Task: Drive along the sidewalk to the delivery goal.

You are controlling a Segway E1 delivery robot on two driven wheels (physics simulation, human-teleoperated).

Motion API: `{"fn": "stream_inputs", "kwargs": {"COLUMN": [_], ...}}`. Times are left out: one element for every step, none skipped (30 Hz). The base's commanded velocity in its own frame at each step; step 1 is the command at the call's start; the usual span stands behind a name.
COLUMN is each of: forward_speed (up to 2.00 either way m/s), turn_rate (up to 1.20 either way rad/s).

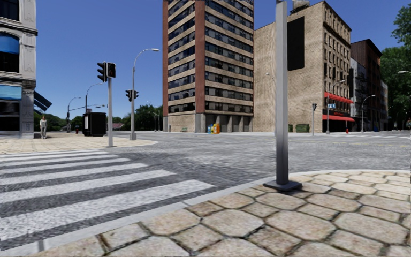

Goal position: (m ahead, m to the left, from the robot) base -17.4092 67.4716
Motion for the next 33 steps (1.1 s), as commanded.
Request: {"fn": "stream_inputs", "kwargs": {"forward_speed": [1.87, 1.86, 1.85, 1.85, 1.80, 1.75, 1.68, 1.66, 1.66, 1.65, 1.64, 1.61, 1.55, 1.55, 1.45, 1.42, 1.41, 1.40, 1.39, 1.39, 1.38, 1.36, 1.35, 1.35, 1.34, 1.34, 1.34, 1.33, 1.33, 1.33, 1.33, 1.33, 1.33], "turn_rate": [0.58, 0.59, 0.59, 0.59, 0.59, 0.60, 0.60, 0.61, 0.61, 0.61, 0.61, 0.61, 0.61, 0.61, 0.61, 0.61, 0.61, 0.61, 0.61, 0.61, 0.61, 0.61, 0.61, 0.61, 0.61, 0.61, 0.61, 0.61, 0.61, 0.61, 0.61, 0.61, 0.61]}}
